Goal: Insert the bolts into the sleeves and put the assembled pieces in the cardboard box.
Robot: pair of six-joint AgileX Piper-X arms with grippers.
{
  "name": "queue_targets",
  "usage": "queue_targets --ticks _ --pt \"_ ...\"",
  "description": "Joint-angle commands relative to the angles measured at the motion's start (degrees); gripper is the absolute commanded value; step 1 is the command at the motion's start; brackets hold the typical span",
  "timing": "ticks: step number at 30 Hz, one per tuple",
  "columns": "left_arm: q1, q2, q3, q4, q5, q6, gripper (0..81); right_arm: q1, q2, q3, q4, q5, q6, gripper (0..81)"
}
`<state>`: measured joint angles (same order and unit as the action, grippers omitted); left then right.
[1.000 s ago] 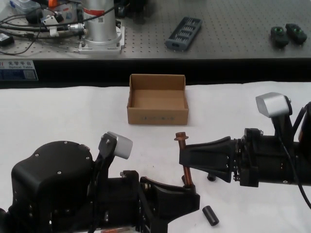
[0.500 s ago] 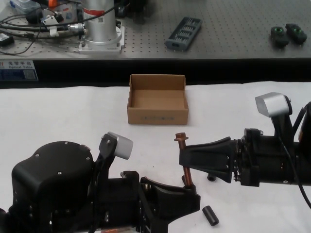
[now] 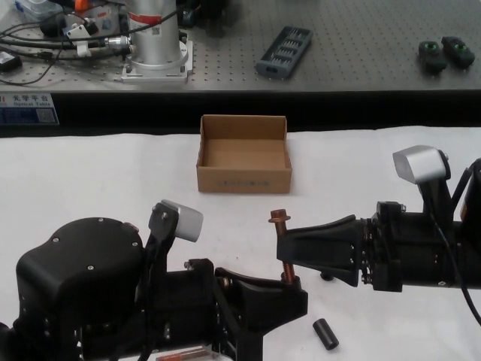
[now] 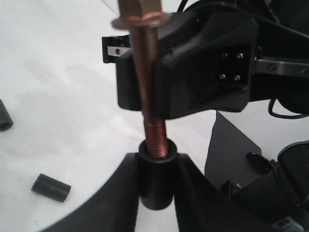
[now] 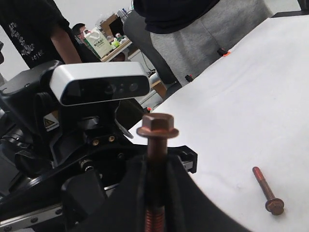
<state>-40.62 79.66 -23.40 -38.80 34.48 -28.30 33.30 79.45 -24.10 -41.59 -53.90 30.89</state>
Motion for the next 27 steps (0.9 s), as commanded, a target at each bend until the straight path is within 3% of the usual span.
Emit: queue_targets --ticks 1,27 --pt "0.0 -0.1 -0.5 -1.2 -1.9 -0.2 5.0 0.1 -0.1 -0.1 -0.3 -1.5 0.0 2.4" --pt "1.0 -0.1 -0.5 -3.3 -5.8 -5.6 5.0 0.1 -0.1 0.0 -0.2 -4.6 -0.2 2.4"
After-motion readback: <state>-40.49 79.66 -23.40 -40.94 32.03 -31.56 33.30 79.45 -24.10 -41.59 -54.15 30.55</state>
